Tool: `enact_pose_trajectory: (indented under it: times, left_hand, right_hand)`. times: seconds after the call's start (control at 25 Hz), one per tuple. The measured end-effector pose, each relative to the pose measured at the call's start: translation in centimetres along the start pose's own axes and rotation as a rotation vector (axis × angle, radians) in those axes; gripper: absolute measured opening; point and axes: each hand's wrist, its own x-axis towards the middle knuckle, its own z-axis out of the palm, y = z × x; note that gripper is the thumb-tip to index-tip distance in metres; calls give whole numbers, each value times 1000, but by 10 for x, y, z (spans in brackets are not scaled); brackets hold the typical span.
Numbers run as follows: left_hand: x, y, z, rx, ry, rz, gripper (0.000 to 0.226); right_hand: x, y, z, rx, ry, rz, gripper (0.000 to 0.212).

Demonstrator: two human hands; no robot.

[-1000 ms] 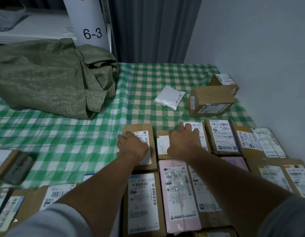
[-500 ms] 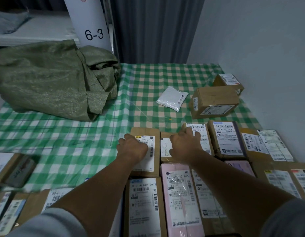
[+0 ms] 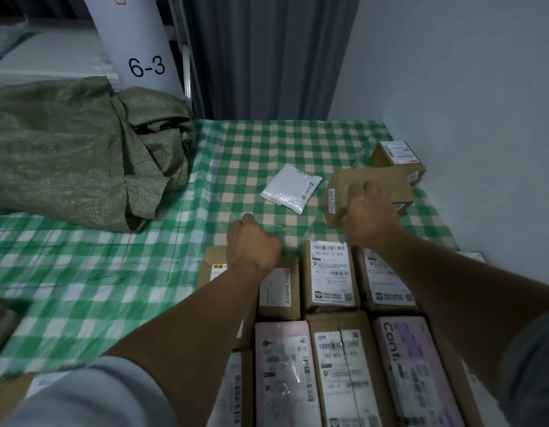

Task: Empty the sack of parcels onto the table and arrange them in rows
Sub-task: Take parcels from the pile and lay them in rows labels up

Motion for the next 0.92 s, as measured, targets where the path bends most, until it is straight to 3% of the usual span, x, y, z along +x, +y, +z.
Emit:
enact_pose_trajectory:
  times: [0.24, 0.44, 0.6, 0.72, 0.92]
  left_hand:
    - [12, 19, 36, -68, -30, 63, 47]
    - [23, 19, 38, -97, -11, 84, 42]
    - [26, 11, 38, -83, -2, 87, 54]
    - [24, 7, 36, -84, 10, 90, 48]
    - [19, 3, 29, -89, 21, 95, 58]
  right_hand:
    - [58, 32, 11, -165, -76, -137, 115]
    - [79, 29, 25, -181, -116, -201, 120]
    - [75, 26, 27, -242, -103, -224, 118]
    - [70, 25, 23, -303, -122, -257, 117]
    - [66, 23, 16, -347, -116, -325, 104]
